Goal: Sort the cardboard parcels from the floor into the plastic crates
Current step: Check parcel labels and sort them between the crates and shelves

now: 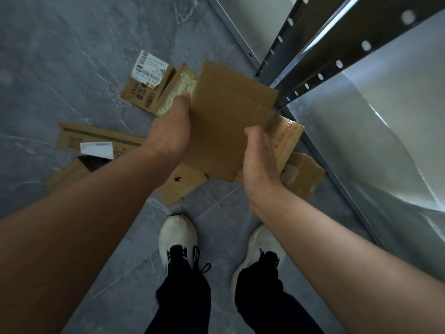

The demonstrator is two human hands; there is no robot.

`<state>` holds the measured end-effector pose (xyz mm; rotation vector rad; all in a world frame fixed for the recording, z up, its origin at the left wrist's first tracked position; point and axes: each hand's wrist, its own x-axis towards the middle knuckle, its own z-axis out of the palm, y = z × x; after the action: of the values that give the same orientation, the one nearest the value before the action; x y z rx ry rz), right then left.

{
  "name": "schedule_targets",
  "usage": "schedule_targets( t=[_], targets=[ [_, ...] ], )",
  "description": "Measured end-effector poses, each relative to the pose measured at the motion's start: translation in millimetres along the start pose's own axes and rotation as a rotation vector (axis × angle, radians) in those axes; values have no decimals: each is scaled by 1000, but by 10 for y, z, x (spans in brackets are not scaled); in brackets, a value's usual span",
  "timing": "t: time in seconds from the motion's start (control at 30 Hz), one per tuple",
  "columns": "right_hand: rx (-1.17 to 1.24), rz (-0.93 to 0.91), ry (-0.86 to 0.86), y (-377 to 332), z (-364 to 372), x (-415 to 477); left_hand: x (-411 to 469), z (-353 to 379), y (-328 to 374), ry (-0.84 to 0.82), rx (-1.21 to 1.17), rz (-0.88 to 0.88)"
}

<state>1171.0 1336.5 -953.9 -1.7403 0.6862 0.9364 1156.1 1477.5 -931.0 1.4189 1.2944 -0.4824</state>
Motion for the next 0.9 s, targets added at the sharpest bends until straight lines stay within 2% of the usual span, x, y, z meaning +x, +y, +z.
schedule_targets(
  t=[0.2, 0.53, 0.6, 0.73, 0.9],
  targets=[
    [25, -60, 16, -288, -198, -689, -708, -236, 103, 37, -109, -24],
    [196, -139, 20, -673, -489, -2164, -2106, -1042, 449, 102, -317, 89],
    [180, -196, 18, -715, -500, -2565, -2471, -1262, 547, 61, -317, 111],
    [297, -317, 95, -890, -551, -3487, -3228, -1658, 719, -58, -312, 224],
    [419, -521, 33, -1005, -695, -4725, -4208, -2176, 741, -256, -243, 398]
  ],
)
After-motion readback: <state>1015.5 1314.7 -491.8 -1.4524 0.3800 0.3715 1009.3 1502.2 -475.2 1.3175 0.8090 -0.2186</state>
